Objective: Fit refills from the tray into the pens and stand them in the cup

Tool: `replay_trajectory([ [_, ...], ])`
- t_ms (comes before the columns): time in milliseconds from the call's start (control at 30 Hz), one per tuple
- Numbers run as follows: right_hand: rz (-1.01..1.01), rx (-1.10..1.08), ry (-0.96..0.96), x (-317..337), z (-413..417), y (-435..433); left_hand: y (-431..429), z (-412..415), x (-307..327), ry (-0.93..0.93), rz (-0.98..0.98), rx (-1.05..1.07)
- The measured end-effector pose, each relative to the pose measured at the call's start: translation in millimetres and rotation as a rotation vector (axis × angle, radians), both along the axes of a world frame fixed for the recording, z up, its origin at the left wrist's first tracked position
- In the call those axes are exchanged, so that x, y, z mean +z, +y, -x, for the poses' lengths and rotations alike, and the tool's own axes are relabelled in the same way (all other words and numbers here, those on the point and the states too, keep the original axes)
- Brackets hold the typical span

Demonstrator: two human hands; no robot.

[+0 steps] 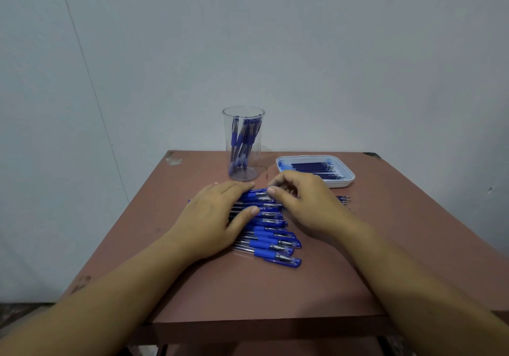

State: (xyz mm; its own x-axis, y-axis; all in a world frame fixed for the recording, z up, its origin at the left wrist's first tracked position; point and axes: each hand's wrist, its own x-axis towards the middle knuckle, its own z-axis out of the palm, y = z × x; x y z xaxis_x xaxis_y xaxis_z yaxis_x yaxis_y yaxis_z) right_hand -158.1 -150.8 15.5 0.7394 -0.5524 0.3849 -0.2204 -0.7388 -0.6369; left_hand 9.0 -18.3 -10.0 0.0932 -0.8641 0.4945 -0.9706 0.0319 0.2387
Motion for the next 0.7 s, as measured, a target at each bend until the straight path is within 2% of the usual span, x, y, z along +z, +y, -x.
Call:
replay_trajectory([
  [133, -0.219, 0.017, -0.127, 5.2, 3.5, 1.3, -3.0, 2.1, 1.5, -0.107, 0.237, 0.008],
  [200, -0.254, 0.035, -0.129, 10.0, 7.3, 1.1, -4.2, 3.0, 2.5, -0.158, 0.316, -0.018],
  [400, -0.074, 0.078, -0.067, 20.6, 21.5, -5.0, -14.1, 4.7, 25.7, -0.322, 0.327, -0.077],
  [533, -0.092, 0.013, -0.195, 2.9, 25.0, -7.8, -22.1, 14.2, 36.6, -0.289, 0.245, -0.110],
  [700, -0.141, 0.041, -0.201, -11.9, 23.0, -9.2, -28.5, 20.3, 16.3, -0.145, 0.322, -0.066],
])
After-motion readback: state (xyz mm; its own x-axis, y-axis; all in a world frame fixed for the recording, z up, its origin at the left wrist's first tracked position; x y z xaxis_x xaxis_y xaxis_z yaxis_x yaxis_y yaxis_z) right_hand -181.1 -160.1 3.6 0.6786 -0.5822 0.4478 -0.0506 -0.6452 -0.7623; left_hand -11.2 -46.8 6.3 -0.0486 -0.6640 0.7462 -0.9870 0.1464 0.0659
